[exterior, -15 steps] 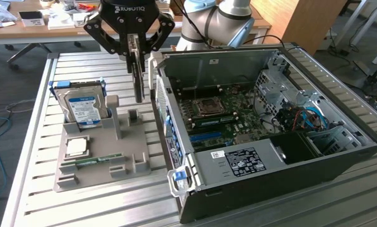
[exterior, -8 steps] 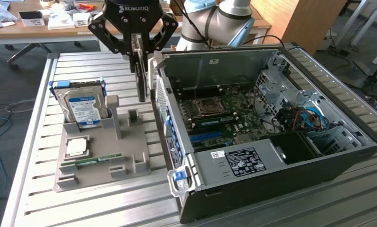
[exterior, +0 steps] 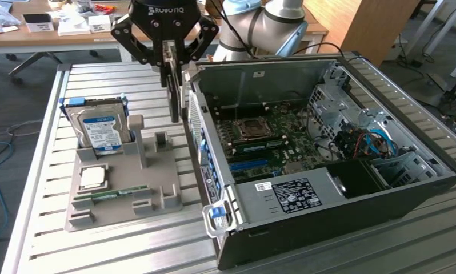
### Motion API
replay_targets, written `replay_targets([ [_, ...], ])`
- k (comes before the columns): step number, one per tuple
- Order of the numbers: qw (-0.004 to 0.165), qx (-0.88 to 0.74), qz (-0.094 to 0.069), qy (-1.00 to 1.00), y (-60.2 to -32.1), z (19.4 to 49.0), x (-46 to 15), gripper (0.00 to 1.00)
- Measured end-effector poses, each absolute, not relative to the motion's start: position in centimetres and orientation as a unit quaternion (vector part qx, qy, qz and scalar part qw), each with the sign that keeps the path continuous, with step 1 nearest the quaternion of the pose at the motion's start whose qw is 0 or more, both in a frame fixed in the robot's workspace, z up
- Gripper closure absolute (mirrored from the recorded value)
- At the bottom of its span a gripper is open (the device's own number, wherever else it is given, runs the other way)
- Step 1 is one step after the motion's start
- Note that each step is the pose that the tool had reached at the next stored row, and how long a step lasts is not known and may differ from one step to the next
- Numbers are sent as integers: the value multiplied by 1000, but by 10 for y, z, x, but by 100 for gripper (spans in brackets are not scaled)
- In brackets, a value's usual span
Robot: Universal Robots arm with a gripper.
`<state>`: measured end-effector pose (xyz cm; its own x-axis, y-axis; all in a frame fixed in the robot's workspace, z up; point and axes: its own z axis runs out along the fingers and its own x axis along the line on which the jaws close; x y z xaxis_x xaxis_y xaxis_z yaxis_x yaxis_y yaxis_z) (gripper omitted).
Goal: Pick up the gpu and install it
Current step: 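Pick up the gpu and move the gpu toward the slot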
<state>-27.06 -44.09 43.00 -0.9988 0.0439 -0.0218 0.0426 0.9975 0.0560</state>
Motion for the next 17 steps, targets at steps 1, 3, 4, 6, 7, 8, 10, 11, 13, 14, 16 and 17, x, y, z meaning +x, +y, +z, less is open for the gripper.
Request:
replay_targets([
  [1,12,22,28,999,-441,430,-270,73],
  [3,12,22,28,999,-441,430,-269,73],
  [4,12,22,28,999,-441,430,-268,73],
  [6,12,22,28,999,-441,430,-267,73],
  [7,12,22,28,999,-441,430,-266,73],
  [8,12,22,28,999,-441,430,-265,73],
  [10,11,22,28,999,-441,430,-264,73],
  [11,12,22,28,999,-441,430,-263,73],
  [13,12,22,28,999,-440,430,-262,73],
  [14,12,22,28,999,-440,430,-261,73],
  [16,12,22,28,999,-440,430,-259,73],
  [17,12,22,28,999,-440,430,-259,73],
])
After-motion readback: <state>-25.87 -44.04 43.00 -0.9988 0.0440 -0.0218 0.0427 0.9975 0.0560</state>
